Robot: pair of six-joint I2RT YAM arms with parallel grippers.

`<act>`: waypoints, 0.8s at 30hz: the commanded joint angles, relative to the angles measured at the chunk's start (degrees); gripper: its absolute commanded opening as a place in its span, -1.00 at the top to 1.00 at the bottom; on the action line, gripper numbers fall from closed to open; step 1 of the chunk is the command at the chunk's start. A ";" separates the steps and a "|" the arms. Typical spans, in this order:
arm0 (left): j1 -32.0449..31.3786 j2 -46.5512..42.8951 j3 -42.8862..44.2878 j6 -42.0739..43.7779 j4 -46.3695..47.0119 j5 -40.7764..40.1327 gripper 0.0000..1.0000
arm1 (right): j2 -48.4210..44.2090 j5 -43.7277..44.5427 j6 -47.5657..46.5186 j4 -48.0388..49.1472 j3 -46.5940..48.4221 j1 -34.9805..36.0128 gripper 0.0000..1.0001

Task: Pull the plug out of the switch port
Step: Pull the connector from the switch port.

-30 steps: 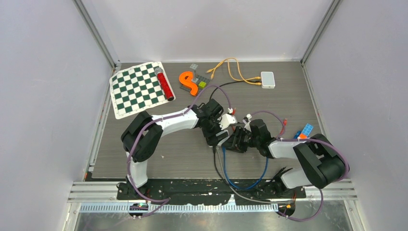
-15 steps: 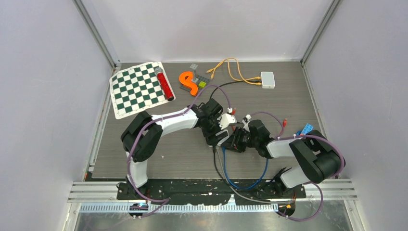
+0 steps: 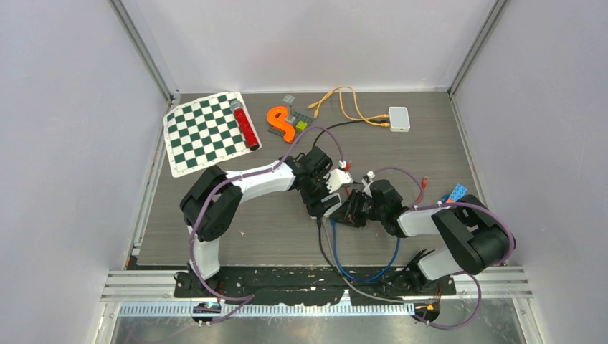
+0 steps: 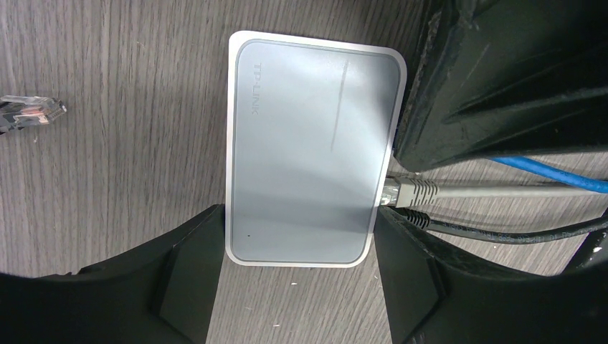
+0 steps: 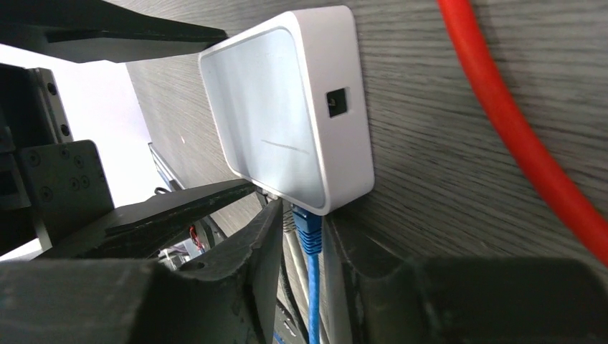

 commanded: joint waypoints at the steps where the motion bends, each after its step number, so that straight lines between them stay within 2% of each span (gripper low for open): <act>1: -0.18 0.42 -1.12 0.45 0.61 0.46 -0.29 | -0.61 3.68 -1.45 -1.41 -0.42 0.13 0.25; 5: -0.18 0.46 -1.35 0.44 0.79 0.36 -0.28 | -1.04 3.95 -1.81 -2.41 -0.17 0.18 0.23; 13: -0.18 0.63 -0.54 0.49 0.49 0.46 -0.27 | -2.52 4.36 -3.48 -4.38 0.22 0.16 0.47; 16: -0.18 0.72 -0.70 0.53 0.53 0.48 -0.26 | -3.13 4.28 -4.28 -5.39 0.39 0.18 0.46; 21: -0.18 0.80 -1.02 0.44 0.75 0.49 -0.25 | -3.73 4.06 -5.33 -6.92 1.20 0.15 0.20; 24: -0.18 1.02 -0.93 0.52 0.50 0.47 -0.25 | -3.62 4.20 -4.81 -6.17 0.93 0.11 0.37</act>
